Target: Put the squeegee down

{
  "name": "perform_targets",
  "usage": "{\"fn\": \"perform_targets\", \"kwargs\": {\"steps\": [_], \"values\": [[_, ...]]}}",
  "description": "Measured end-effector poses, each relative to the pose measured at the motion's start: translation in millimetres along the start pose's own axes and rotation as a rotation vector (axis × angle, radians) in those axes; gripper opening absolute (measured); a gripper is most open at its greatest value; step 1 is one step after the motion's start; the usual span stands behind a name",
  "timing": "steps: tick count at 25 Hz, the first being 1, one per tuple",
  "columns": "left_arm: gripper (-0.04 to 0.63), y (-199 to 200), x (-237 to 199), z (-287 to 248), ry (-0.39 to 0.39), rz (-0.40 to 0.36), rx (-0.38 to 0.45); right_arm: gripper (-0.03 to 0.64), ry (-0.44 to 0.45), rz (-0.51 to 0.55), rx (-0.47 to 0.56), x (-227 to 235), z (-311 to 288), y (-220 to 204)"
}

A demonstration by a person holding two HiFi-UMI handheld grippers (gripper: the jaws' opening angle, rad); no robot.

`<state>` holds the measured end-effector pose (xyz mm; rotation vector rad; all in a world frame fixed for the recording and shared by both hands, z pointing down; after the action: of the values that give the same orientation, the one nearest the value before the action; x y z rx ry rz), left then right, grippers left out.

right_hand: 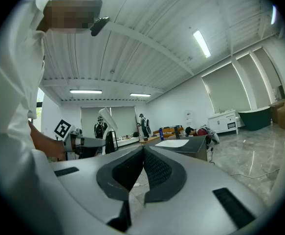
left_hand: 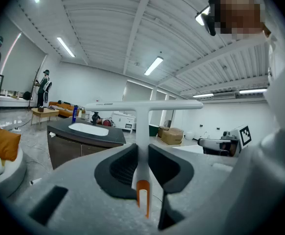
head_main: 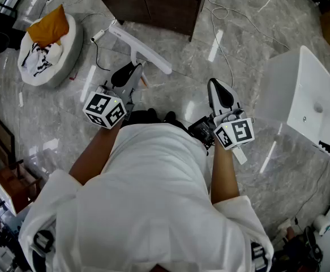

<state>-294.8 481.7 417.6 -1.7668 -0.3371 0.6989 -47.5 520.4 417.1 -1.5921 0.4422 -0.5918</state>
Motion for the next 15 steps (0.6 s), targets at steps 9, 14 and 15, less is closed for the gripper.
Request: {"fn": "perform_targets", "kwargs": {"steps": [9,14,15], "values": [[0.081,-1,-3,9,0.008,0.019,-0.011,0.014,-0.012,-0.032,0.02,-3,-5,-1],[0.081,0,-5,17,0.03,0.023,-0.018,0.014,-0.005,-0.058,0.011,-9,-6,-8],[0.081,1,-7,19,0.035,0.021,-0.016,0.014,-0.006,-0.065,0.011,-10,-7,-9]]}}
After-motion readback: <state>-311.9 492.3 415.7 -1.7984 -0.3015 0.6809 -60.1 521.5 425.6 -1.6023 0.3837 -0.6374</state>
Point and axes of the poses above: the fingertips, and each gripper's own axes: z backward along the fingers, x to its right, y out of its top, the point moved 3 cm from there along z, backward along the fingers, and after that the axes turned 4 degrees about z, right-handed, at the moved point
